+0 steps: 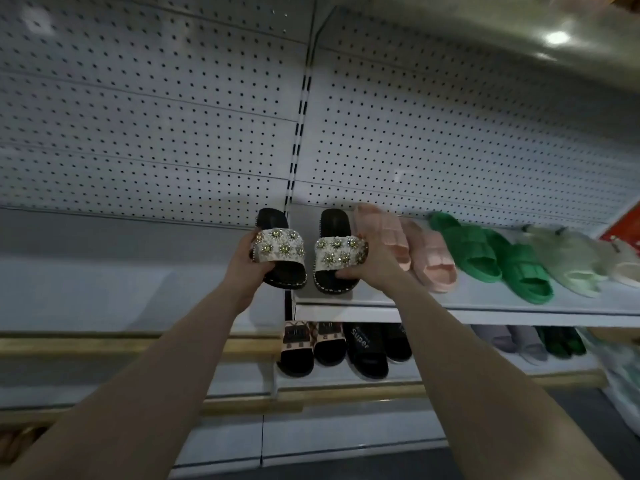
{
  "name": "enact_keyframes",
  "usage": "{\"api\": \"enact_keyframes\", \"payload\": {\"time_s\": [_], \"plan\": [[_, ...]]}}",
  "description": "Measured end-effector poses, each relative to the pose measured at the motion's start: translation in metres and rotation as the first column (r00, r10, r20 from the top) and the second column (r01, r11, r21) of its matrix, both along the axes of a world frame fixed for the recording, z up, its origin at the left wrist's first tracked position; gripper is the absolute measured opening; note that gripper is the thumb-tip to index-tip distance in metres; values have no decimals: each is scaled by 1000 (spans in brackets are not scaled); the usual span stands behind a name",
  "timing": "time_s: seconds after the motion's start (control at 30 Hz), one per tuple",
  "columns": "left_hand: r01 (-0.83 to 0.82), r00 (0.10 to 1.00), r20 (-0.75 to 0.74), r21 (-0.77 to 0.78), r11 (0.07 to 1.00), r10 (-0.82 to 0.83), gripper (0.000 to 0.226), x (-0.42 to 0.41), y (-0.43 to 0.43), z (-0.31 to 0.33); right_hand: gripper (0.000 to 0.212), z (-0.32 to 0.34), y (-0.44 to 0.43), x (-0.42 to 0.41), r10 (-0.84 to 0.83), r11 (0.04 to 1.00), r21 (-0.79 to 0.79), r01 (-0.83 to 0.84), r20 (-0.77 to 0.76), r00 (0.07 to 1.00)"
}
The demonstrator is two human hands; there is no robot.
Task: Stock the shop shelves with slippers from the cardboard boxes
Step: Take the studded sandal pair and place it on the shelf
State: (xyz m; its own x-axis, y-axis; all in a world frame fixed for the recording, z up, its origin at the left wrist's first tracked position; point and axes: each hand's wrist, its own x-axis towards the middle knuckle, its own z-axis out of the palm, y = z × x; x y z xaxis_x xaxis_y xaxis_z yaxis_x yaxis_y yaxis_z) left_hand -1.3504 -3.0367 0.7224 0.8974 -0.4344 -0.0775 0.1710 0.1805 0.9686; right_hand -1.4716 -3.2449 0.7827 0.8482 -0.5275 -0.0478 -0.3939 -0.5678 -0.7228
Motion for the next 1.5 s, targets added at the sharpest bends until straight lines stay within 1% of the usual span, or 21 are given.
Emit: {"api": "enact_keyframes", "payload": {"time_s": [0.1,0.23,0.5,0.6,0.67,0.77,0.83,0.9,0.93,1.0,1.07,1.17,1.27,1.33,1.43,1.5], "plan": [[41,999,-13,-6,999,-41,78,13,-14,-2,90,-3,-3,12,16,999,-49,-18,-42,999],[95,995,-29,-7,995,-95,80,23,-30,-6,90,-4,-4,24,16,986,-164,-36,-121,993],[144,989,4,51,988,-145,82,35,-44,-14,83,3,-3,41,-26,961,-276,-13,-139,990],[163,985,38,70,984,-165,81,38,-45,-18,75,9,0,44,-5,929,-362,-69,-199,980],[174,983,45,78,982,-178,81,41,-45,-19,68,11,1,49,-21,905,-418,-77,-226,974],[205,976,52,98,974,-210,80,45,-44,-20,53,4,-1,64,-116,875,-485,6,-198,973],[224,972,54,105,969,-230,80,46,-42,-20,42,-5,-5,73,-190,863,-500,70,-193,963],[235,969,53,109,966,-242,83,48,-40,-21,36,-11,-10,78,-222,848,-526,70,-232,947],[241,967,54,112,964,-248,84,48,-39,-21,38,-12,-12,81,-209,844,-536,39,-261,942],[249,965,57,124,961,-257,86,47,-38,-20,49,-10,-15,83,-165,835,-549,-40,-319,933],[247,965,54,130,960,-256,86,47,-37,-19,54,-5,-14,83,-117,821,-556,-127,-382,917],[219,973,44,130,967,-226,83,49,-34,-19,67,-8,-18,84,-100,875,-477,-83,-346,933],[210,976,37,123,970,-216,83,49,-32,-20,79,-8,-16,82,-107,879,-472,-69,-337,935],[216,974,39,112,970,-222,84,49,-31,-19,76,-8,-14,82,-109,873,-483,-64,-321,941],[248,968,19,99,964,-251,86,49,-30,-19,63,-10,-13,79,-143,872,-489,-11,-278,950],[278,960,6,97,956,-280,90,48,-30,-18,64,-14,-16,77,-178,864,-503,22,-265,948]]}}
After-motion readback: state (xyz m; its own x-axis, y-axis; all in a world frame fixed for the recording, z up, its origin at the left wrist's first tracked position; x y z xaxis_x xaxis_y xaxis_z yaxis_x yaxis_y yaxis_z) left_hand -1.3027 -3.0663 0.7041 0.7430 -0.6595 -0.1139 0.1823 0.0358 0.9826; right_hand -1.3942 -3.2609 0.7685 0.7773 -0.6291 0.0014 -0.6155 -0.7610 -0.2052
